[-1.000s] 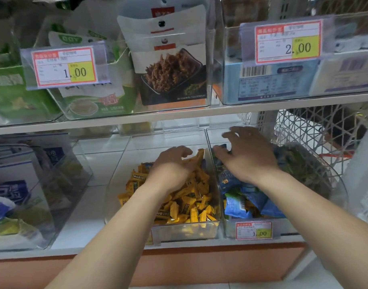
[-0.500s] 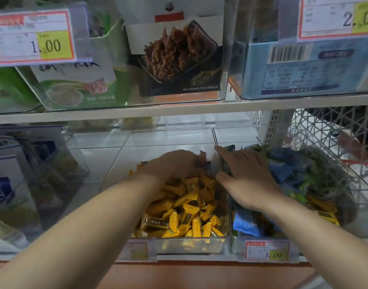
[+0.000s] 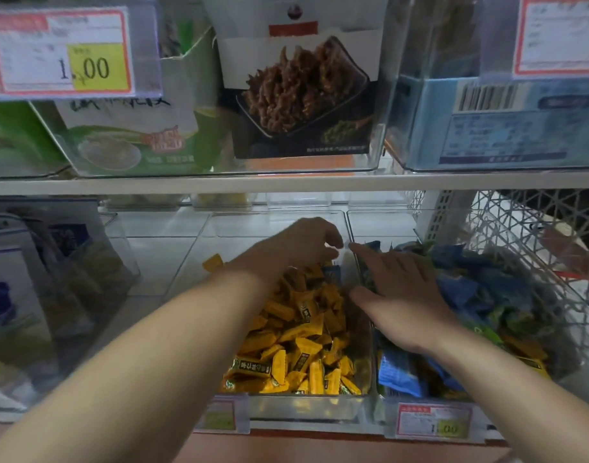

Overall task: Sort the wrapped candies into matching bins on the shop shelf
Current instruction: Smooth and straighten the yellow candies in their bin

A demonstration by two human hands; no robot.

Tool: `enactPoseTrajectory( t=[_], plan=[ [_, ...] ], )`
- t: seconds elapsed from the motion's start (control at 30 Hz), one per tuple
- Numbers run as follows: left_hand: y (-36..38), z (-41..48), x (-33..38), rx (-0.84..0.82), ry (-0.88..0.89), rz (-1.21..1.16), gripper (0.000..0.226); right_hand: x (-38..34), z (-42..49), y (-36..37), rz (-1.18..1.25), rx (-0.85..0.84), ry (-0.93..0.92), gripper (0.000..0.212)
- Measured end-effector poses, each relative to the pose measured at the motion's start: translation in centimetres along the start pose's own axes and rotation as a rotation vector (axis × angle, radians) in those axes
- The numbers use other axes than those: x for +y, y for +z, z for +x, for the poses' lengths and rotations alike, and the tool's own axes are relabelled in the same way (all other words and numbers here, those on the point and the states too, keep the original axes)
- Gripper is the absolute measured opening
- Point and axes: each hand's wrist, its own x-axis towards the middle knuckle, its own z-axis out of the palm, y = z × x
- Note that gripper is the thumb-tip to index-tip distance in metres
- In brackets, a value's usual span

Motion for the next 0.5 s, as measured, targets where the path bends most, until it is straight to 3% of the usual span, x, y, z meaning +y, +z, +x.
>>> enactPoseTrajectory(
  t=[0.13,0.33,0.43,0.5],
  plan=[
    [3.4,0.4,-0.7,-0.104,-0.084,0.091,0.038,0.0,-0.1,0.0,-0.008,-0.018,0.011,0.078],
    [2.1,-1.2,-2.0,0.192,-0.138,0.128,0.021,-0.2,-0.2,-0.3,-0.026,-0.022,0.011,0.075],
    [0.1,-3.3,-2.3,0.346,-0.112,-0.246,0.011,-0.5,-0.3,-0.7,-0.023,-0.022,0.005,0.075],
    [-0.9,-4.9,-1.7,0.399,-0.067,-0.437,0.009,-1.0,-0.3,-1.1,0.019,0.073,-0.019,0.078]
  ],
)
